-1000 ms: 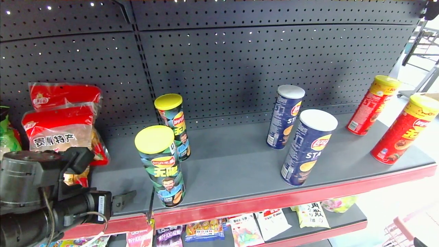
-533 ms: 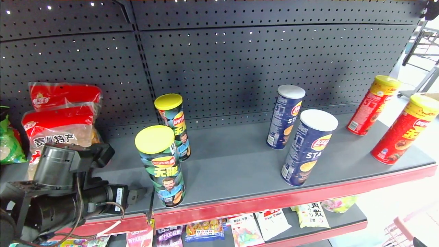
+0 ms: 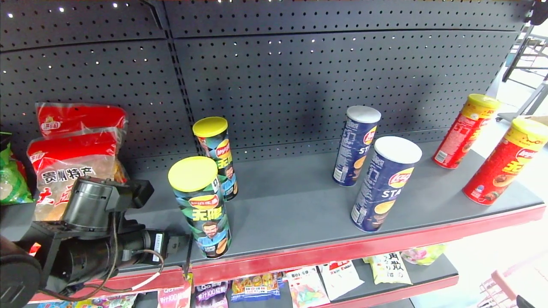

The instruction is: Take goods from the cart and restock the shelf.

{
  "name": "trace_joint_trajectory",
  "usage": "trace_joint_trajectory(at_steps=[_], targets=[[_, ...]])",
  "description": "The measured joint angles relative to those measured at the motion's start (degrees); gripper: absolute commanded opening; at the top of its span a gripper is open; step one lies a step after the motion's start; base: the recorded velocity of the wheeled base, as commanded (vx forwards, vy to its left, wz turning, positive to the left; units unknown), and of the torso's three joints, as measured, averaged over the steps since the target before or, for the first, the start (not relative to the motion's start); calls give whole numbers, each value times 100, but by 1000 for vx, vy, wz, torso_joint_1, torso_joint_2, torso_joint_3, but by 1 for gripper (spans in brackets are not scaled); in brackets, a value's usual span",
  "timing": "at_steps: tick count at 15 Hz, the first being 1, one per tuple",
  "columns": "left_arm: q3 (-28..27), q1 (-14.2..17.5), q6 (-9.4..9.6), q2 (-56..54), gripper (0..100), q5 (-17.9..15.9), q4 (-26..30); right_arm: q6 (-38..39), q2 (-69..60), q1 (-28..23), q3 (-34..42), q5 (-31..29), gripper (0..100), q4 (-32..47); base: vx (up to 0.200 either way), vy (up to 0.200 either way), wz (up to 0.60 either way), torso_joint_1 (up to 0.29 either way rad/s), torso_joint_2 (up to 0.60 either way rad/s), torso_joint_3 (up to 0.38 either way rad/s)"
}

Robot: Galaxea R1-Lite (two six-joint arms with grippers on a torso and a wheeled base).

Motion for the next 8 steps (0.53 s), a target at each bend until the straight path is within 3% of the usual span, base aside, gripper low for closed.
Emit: trace_joint_trajectory(at_steps=[8], targets=[[-212,-129,0,204,100,46,2,6,-1,0,-9,0,100,-2,0,0,0,0,0,0]])
